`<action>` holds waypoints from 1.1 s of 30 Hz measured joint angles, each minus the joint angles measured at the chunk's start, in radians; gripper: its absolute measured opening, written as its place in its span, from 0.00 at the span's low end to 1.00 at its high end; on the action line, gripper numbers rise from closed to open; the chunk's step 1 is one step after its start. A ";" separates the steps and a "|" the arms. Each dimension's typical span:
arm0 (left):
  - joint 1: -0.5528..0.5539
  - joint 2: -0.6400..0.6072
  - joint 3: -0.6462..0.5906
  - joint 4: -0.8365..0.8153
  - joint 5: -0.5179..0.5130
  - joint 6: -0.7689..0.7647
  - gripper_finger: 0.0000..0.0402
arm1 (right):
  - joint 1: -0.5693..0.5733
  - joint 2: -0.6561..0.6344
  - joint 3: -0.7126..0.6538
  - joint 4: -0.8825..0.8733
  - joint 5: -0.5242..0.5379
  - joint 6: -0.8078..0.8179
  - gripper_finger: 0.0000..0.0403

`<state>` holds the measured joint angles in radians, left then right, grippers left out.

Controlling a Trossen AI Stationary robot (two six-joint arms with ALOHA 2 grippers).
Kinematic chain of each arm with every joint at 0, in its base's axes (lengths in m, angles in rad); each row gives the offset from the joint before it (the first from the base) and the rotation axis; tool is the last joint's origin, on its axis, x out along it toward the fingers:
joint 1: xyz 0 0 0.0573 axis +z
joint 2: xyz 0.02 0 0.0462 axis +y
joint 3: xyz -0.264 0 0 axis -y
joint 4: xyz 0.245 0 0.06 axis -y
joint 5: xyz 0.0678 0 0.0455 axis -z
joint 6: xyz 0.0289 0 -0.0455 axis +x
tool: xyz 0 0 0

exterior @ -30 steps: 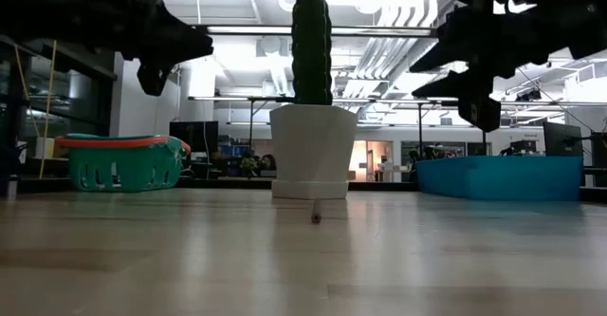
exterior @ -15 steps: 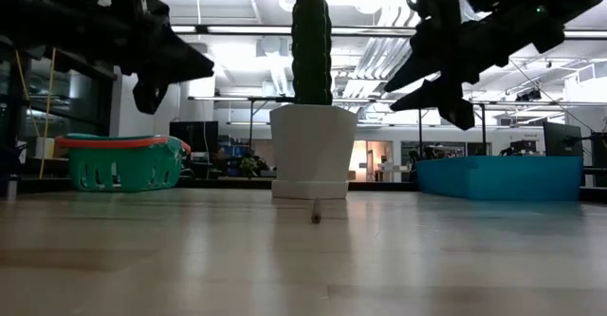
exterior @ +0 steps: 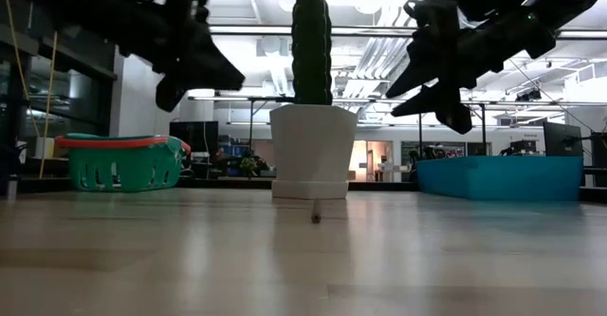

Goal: Sort pens & pencils
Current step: Put the dark blue pencil into the green bin

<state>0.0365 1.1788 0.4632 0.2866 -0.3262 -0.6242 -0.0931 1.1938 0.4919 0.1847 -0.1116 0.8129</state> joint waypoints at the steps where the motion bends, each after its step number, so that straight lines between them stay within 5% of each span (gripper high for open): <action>1: -0.007 0.022 0.029 -0.045 -0.007 -0.016 0.12 | -0.003 0.000 0.000 -0.005 -0.016 -0.009 0.31; 5: -0.057 0.086 0.132 -0.226 -0.089 -0.135 0.12 | -0.006 0.000 0.000 -0.022 -0.092 -0.043 0.31; 16: -0.205 0.263 0.247 -0.312 -0.241 -0.471 0.12 | -0.006 0.000 0.000 -0.072 -0.193 -0.131 0.31; 33: -0.226 0.548 0.649 -0.732 -0.139 -0.614 0.12 | -0.006 0.000 0.000 -0.160 -0.209 -0.238 0.31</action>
<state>-0.1894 1.7273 1.1124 -0.4452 -0.4652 -1.2378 -0.0986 1.1938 0.4923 0.0246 -0.3205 0.5750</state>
